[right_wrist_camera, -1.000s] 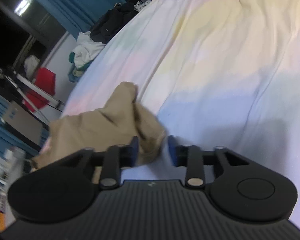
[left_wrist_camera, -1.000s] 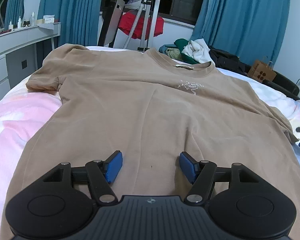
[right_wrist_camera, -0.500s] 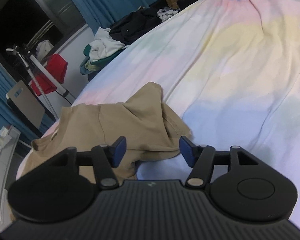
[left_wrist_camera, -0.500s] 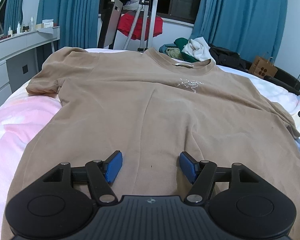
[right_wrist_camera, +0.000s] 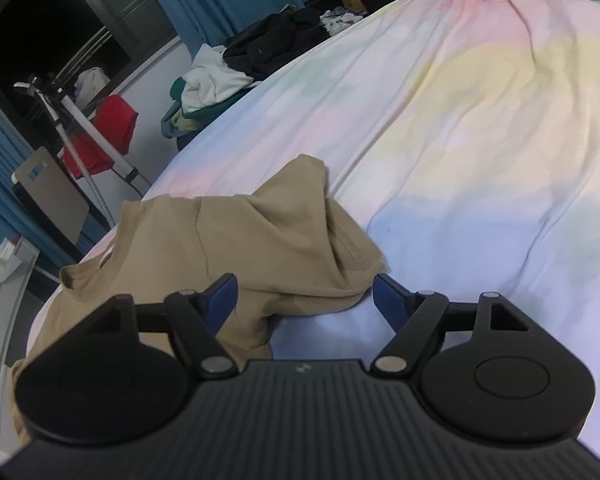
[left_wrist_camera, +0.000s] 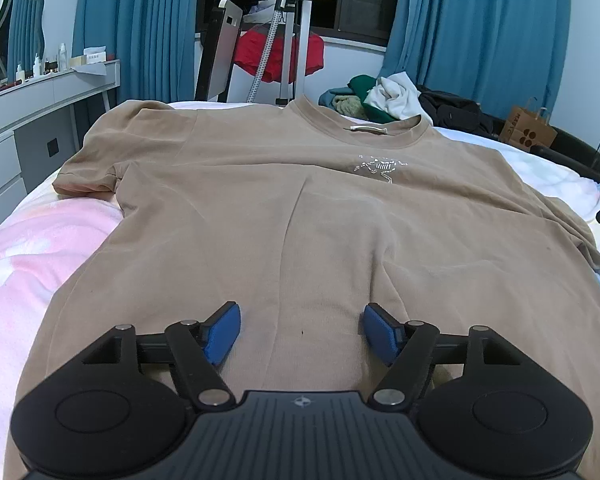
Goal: Fold clothes
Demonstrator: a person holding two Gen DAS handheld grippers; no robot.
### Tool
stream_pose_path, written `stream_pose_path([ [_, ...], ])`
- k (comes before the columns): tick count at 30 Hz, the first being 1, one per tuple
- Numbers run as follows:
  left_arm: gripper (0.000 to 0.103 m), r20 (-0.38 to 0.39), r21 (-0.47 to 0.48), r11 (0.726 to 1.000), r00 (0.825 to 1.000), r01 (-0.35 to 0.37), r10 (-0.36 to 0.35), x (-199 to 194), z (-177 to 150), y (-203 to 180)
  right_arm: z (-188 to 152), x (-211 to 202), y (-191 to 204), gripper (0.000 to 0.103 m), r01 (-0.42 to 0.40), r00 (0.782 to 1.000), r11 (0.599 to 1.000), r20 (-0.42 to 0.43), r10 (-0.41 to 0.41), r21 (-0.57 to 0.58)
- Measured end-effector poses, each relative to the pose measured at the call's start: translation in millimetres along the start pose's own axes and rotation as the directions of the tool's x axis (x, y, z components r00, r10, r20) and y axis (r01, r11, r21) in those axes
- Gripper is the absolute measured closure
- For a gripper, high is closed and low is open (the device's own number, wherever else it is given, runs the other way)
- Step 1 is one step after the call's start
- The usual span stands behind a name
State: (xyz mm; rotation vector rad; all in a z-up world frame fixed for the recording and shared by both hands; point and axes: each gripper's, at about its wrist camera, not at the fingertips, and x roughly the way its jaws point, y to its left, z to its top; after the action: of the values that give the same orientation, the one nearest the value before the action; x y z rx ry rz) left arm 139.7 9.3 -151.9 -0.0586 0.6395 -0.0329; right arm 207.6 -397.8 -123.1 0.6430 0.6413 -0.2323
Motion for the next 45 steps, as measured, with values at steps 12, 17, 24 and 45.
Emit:
stream_pose_path([
  [12,0.004,-0.011,0.048,0.999,1.0,0.007,-0.006,3.7,-0.8,-7.0,-12.9,46.0,-34.2,0.025,-0.273,0.943,0.904,-0.094,0.319,0.328],
  [17,0.0,-0.016,0.054,0.998,1.0,0.013,-0.012,5.0,-1.1,-5.6,-6.7,67.0,-44.4,0.027,-0.322,0.942,0.883,0.024,0.334,0.341],
  [24,0.0,-0.016,0.053,0.998,1.0,0.015,-0.014,6.9,-1.2,-4.1,14.9,93.9,-34.1,0.027,-0.312,0.947,0.922,0.157,0.281,0.23],
  [45,0.001,-0.075,0.062,0.998,0.997,0.01,-0.005,3.1,14.1,4.5,60.8,33.4,81.2,0.095,0.142,0.91,0.966,0.412,-0.042,-0.214],
])
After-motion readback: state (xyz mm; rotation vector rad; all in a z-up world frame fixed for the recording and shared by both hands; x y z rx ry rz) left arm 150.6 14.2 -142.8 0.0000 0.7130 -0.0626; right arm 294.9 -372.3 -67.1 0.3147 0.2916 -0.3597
